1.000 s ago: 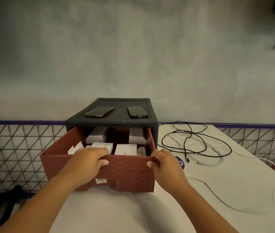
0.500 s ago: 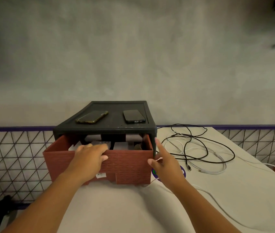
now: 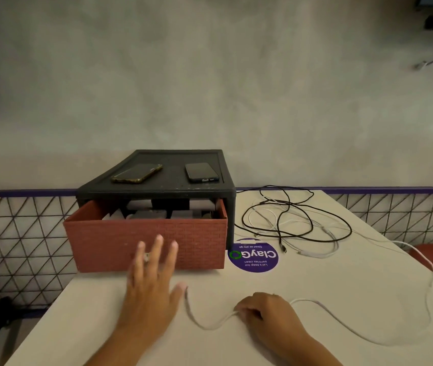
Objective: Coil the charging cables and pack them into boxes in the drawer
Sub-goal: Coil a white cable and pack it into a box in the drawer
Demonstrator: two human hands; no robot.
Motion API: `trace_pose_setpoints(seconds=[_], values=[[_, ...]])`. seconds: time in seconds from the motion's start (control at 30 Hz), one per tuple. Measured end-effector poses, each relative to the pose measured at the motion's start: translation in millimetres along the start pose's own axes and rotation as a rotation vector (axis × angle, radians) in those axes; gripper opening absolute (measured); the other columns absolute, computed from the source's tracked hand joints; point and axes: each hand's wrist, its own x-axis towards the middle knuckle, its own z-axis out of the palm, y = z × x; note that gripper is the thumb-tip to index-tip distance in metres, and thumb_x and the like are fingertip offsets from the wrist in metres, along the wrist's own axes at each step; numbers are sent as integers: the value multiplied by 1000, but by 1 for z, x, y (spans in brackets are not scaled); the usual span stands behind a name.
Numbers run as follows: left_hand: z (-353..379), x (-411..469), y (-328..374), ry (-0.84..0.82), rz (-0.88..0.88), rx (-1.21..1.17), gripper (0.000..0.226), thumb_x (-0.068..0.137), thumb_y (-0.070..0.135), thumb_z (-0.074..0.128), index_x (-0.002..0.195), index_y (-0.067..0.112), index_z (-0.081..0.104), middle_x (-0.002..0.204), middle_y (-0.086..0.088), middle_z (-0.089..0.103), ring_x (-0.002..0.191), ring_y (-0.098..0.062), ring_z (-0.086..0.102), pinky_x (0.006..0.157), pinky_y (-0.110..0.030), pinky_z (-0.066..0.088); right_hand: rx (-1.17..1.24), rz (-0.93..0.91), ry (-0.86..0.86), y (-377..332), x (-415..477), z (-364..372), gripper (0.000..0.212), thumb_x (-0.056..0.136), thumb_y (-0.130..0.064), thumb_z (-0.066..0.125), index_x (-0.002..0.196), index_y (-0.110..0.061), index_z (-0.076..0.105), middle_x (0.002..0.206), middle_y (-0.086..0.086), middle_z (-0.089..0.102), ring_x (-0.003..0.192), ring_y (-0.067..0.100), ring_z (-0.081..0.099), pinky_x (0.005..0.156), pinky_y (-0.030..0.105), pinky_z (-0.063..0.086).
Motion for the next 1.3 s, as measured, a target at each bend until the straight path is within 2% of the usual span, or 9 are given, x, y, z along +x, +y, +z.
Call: trace_pose_setpoints(seconds=[0.13, 0.27, 0.47, 0.6, 0.7, 0.93, 1.1, 1.17, 1.3], values=[[6, -36, 28, -239, 136, -222, 61, 83, 64, 34, 133, 30, 45, 154, 7, 20, 140, -21, 17, 107, -28, 14, 78, -40, -33, -7, -19, 0, 17, 83, -21, 55, 91, -26, 70, 76, -25, 63, 82, 3, 60, 75, 9, 35], [-6, -46, 40, -402, 124, -429, 107, 58, 92, -3, 132, 34, 48, 137, 27, 26, 135, 5, 16, 103, -2, 1, 89, 52, 5, -9, -31, -1, 16, 84, -27, 56, 69, -28, 54, 65, -32, 54, 67, 3, 51, 59, 12, 34], [-7, -61, 70, -304, 310, -373, 55, 82, 68, 16, 91, 27, 52, 98, 12, 52, 91, -3, 43, 78, -20, 36, 257, 136, 109, -17, -44, -7, 27, 89, -28, 56, 66, -30, 44, 62, -14, 57, 59, 6, 46, 56, 19, 34], [-12, -69, 70, -165, 130, -433, 42, 75, 60, 7, 85, 30, 34, 67, 9, 49, 80, -17, 51, 65, -25, 31, 244, 125, 113, -17, -50, -14, 29, 91, -29, 56, 66, -37, 43, 64, -32, 55, 61, 2, 49, 57, 16, 34], [-16, -72, 71, -41, 64, -420, 37, 76, 59, 6, 85, 33, 31, 48, 7, 34, 66, -24, 53, 57, -29, 31, 242, 123, 185, -10, -51, -21, 27, 93, -25, 54, 69, -36, 48, 64, -16, 58, 65, 6, 50, 62, 14, 36], [-20, -72, 71, 15, 75, -387, 15, 89, 40, 28, 79, 30, 34, 43, 15, 25, 55, -18, 48, 43, -8, 21, 168, 320, 291, 11, -45, -35, 34, 95, -41, 46, 72, -18, 53, 68, -4, 55, 70, 17, 50, 58, 28, 36], [-25, -69, 68, 133, -37, -377, 15, 87, 38, 29, 79, 28, 36, 43, 11, 29, 38, -17, 39, 38, -22, 27, 19, 513, 324, 24, -42, -50, 40, 90, -51, 48, 77, -15, 59, 73, 0, 55, 77, 23, 53, 62, 27, 37], [-28, -67, 61, 205, -168, -396, 13, 87, 32, 33, 78, 25, 40, 44, 10, 34, 42, -33, 47, 45, -30, 32, 35, 593, 390, 38, -45, -58, 38, 93, -46, 46, 79, -13, 60, 72, 2, 55, 80, 27, 56, 64, 28, 38], [-33, -64, 52, 247, -291, -416, 22, 84, 31, 30, 77, 16, 45, 48, 5, 44, 47, -29, 42, 50, -33, 31, 99, 700, 489, 59, -50, -68, 40, 94, -45, 45, 78, -12, 61, 68, 2, 56, 74, 29, 54, 61, 30, 37]])
